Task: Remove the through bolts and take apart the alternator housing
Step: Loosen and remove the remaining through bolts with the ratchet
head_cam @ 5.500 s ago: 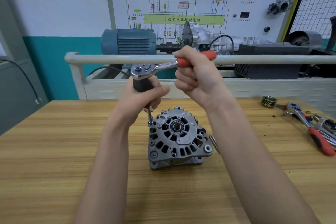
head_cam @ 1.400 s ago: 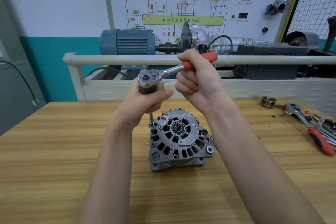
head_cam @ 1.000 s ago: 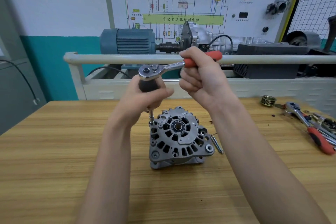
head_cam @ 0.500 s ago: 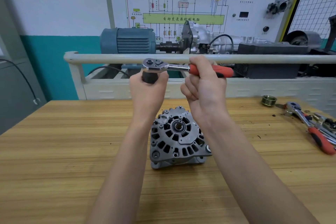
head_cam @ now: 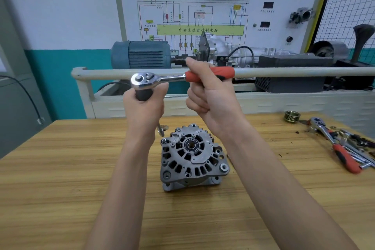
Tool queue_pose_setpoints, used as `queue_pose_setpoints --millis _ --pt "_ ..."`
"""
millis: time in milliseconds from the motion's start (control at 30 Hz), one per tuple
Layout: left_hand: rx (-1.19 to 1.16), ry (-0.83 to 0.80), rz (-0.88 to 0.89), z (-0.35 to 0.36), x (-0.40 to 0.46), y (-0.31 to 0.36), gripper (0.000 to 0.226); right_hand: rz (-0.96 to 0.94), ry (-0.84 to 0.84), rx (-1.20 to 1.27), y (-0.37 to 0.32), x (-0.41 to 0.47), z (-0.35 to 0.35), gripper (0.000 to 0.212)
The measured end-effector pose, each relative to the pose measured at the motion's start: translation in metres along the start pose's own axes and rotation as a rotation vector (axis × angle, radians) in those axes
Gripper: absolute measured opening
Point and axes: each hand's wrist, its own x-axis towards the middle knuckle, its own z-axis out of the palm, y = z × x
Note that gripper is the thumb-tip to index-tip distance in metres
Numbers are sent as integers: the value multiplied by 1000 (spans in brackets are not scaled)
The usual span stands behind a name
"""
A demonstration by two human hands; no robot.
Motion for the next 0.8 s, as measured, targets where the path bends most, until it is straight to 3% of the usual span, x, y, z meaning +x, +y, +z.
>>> queue_pose_setpoints --millis 200,400,500,667,800 --pt "-64 71 -8 2 -4 12 33 9 -73 -26 -16 -8 -5 34" --pt "-42 65 -20 19 -9 19 39 -56 -195 -121 -28 -16 -23 11" --pt "-18 75 -20 22 -10 22 38 -11 -278 -217 -26 -15 -51 20" --pt "-12 92 -55 18 -8 26 37 196 -25 -782 33 3 -97 40" --pt "-25 92 -38 8 -7 27 38 271 -139 -1013 88 3 -109 69"
